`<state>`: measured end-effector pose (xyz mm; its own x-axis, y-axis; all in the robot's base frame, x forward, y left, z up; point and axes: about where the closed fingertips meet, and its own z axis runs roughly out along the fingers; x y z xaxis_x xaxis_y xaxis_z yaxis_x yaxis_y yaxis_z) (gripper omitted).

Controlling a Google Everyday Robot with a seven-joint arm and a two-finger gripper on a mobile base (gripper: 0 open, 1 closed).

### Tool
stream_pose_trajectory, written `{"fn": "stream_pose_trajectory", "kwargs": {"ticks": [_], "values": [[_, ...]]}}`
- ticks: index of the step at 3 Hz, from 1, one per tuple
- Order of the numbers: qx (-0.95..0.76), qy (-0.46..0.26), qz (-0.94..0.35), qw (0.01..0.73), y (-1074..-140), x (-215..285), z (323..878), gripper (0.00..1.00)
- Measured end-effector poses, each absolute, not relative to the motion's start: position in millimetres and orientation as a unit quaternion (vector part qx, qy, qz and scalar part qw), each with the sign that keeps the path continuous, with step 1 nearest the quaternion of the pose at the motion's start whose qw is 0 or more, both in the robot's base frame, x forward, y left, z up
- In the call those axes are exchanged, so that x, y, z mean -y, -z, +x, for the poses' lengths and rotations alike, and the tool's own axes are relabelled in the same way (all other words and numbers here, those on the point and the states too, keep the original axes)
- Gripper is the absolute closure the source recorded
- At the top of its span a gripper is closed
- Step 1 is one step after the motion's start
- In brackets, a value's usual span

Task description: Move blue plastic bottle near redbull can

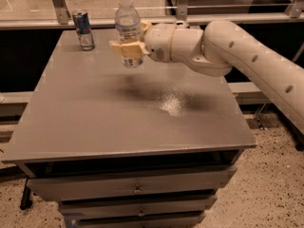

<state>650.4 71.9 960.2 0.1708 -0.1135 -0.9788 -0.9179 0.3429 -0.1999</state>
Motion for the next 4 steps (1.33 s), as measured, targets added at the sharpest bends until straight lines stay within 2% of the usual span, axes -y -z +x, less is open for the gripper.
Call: {"fn": "stream_pose_trajectory", "kwargs": {"ticks": [2,4], "values": [[-0.546,-0.330,-0.464,0.614,-963.7,-96.6,727.8,1.00],[-0.552,-0.356,-0.463,0.595,-952.2,-135.5,769.4,1.00]]}}
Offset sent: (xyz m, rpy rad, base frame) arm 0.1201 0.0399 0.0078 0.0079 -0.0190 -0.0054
